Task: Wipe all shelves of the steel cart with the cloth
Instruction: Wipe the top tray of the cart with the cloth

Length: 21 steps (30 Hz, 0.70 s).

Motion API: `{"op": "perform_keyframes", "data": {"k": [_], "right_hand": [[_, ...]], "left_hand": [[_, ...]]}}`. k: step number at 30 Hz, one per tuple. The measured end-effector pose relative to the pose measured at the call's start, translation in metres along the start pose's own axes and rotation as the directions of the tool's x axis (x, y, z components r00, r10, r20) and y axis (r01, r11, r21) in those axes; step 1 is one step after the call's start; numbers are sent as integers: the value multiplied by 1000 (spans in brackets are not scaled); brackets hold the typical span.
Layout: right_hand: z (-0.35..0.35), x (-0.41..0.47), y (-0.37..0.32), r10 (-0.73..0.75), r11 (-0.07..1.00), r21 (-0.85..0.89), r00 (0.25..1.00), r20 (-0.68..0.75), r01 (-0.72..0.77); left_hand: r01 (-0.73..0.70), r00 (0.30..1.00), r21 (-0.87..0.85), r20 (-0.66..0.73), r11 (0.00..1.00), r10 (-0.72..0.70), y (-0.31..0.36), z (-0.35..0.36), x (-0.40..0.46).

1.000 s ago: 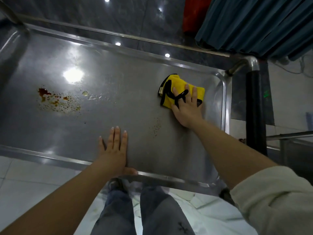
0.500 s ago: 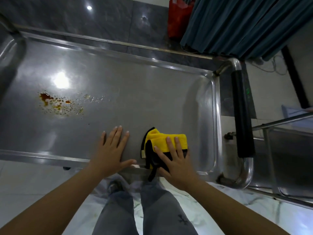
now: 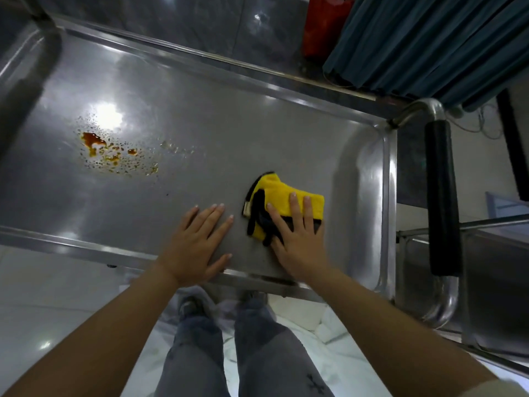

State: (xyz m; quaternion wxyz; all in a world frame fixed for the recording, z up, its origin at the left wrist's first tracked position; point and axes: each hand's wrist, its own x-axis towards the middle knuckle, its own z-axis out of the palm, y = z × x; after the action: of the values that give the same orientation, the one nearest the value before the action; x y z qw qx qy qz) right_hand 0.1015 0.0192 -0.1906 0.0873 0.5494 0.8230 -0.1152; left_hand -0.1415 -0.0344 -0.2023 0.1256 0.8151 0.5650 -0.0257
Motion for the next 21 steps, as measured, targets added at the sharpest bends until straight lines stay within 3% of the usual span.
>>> {"op": "perform_keyframes", "data": {"k": [5,11,14,17,21], "right_hand": [[27,-62,14,-249,967,-66,968,-43,246],[7,9,49,-495,865,-115,869,-26,489],[-9,50,52,-411,909,-102,911,-49,404],[-16,72,44,-229,972,-76,971,-69,224],[-14,50,46,-96,994,-57,994,-46,94]], "left_hand": [[17,998,-15,-55,1000,-18,0,-1,-1],[74,994,-49,-73,996,-77,2,-4,5],[99,990,-59,-91,993,-104,7,-6,16],[124,986,-59,-103,991,-129,11,-11,34],[159,981,-62,-100,985,-165,19,-17,55]]}}
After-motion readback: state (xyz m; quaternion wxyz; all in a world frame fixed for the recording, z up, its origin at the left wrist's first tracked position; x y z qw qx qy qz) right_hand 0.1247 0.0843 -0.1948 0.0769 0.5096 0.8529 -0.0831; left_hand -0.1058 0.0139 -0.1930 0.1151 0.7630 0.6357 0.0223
